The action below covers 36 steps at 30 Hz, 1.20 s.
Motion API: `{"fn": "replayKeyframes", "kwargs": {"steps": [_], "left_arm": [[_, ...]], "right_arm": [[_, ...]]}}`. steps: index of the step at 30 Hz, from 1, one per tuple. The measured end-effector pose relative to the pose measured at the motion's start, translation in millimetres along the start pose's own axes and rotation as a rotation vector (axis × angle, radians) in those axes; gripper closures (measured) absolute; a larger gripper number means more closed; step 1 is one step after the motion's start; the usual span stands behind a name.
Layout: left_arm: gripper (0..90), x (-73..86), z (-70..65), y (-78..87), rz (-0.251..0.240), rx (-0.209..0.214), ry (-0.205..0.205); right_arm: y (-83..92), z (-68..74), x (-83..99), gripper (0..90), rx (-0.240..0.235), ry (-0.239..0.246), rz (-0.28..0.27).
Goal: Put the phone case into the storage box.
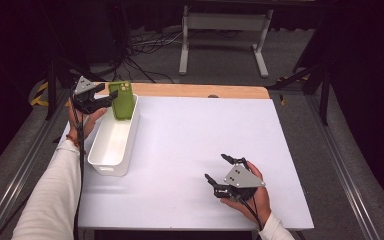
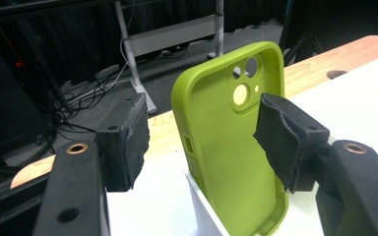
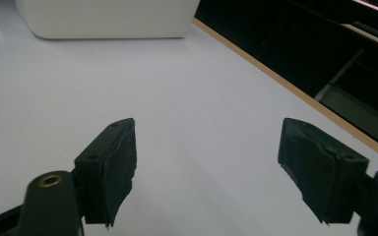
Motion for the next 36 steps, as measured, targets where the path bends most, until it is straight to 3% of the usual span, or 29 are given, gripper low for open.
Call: {"fn": "replayKeyframes", "kwargs": {"steps": [4,9,26,36], "left_arm": [[36.3,-0.9,-1.7,4.5,0.005,-0.008,0.01],[32.9,1.1,-6.1,10.0,0.002,-0.014,-0.005],[17.3,4.6,-18.8,31.3,-0.031,0.016,-0.009],[10.7,6.7,-26.0,40.7,-0.054,0.054,-0.018]], "right_arm": [[1.2,-0.4,0.0,23.7,0.002,0.0,-0.004],[3.9,-0.5,0.6,23.7,0.004,-0.003,-0.009],[5.4,0.6,-2.4,23.7,0.007,0.0,-0.022],[6.0,0.5,-2.9,23.7,0.01,-0.003,-0.026]]}}
Point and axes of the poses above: each handheld gripper's, and its own axes: y roughly backward along the jaws, x roughly out of its underside, z roughly to its left, the point moved 1 cm from there along -y, roughly forward along the jaws, and after that the axes turned 11 degrees about z, right-handed, at the moved point
